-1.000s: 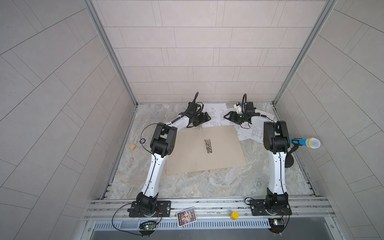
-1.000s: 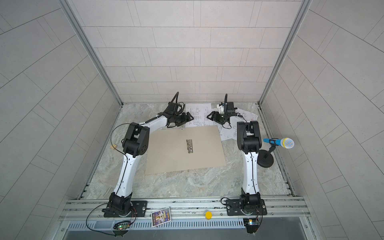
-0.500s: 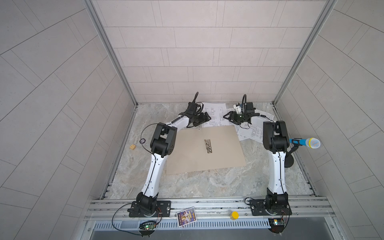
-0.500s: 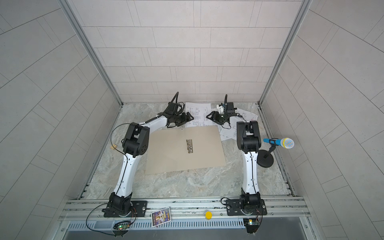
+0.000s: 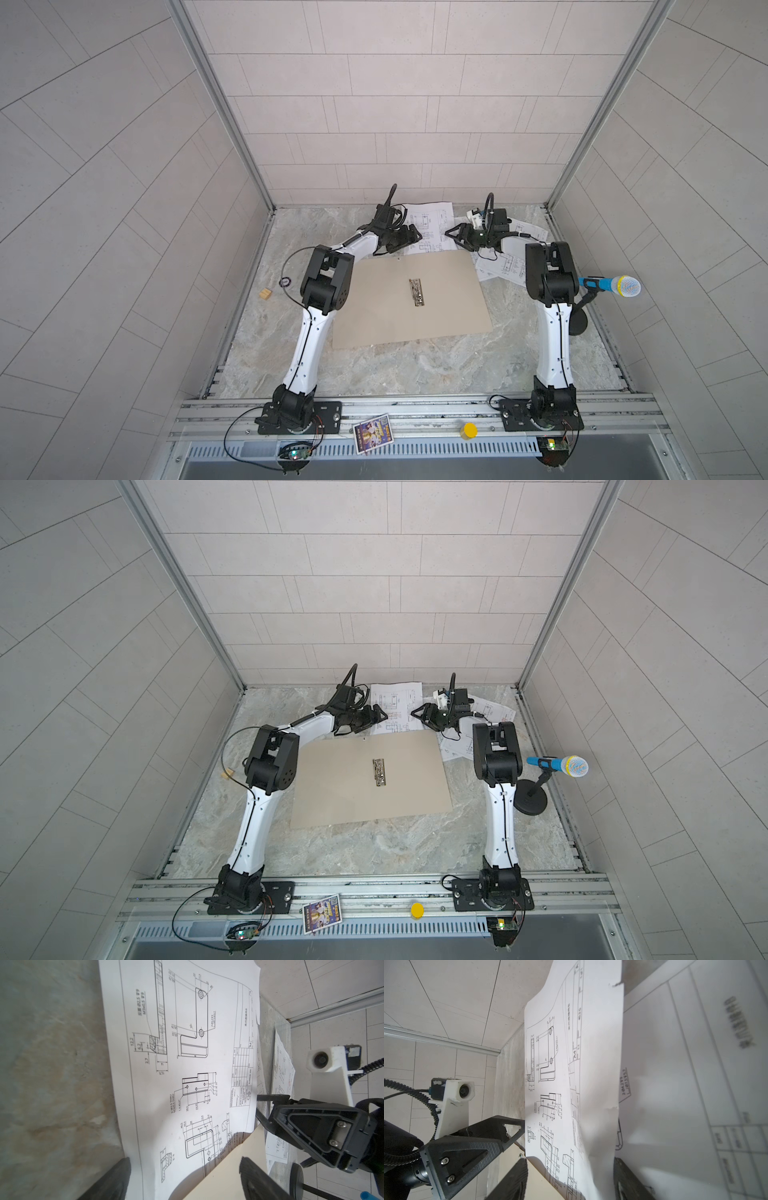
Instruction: Put the files into the folder
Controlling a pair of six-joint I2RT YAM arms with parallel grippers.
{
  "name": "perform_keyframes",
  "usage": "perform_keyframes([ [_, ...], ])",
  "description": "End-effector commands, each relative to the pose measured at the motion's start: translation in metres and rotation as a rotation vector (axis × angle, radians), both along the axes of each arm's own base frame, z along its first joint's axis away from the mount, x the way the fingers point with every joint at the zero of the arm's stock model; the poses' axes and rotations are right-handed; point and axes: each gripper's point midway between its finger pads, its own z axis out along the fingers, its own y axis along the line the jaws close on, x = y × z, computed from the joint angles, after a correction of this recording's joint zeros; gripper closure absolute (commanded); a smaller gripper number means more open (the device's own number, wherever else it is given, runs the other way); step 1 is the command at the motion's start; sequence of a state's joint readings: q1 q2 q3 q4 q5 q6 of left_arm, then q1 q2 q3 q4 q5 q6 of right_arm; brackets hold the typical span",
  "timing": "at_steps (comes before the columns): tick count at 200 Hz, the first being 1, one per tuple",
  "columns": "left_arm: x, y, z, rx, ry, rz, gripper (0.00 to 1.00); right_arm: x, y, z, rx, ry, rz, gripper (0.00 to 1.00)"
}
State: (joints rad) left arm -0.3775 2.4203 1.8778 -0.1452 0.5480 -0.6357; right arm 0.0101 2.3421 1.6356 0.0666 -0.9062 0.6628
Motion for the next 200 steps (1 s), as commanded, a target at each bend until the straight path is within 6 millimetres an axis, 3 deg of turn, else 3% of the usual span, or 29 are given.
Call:
perform_keyframes([
  [1,-0.014,0.003,-0.021,0.019,0.064,-0.013,0.12,-0.001,-0.003,0.016,-0.019,-0.039,0.013,0.32],
  [88,-0.012,0.001,-0.017,-0.012,0.057,-0.006,0.12,0.003,-0.015,0.03,-0.066,-0.075,-0.005,0.29],
  [135,-0.013,0.0,-0.017,-0.032,0.057,-0.003,0.12,0.009,-0.016,0.036,-0.008,-0.081,-0.028,0.32],
  [160,-0.014,0.001,-0.017,-0.031,0.058,-0.004,0.12,0.011,-0.026,0.041,-0.005,-0.096,-0.056,0.32],
  [200,-0.012,0.0,-0.014,-0.045,0.053,0.002,0.12,0.011,-0.026,0.038,0.046,-0.088,-0.059,0.33],
])
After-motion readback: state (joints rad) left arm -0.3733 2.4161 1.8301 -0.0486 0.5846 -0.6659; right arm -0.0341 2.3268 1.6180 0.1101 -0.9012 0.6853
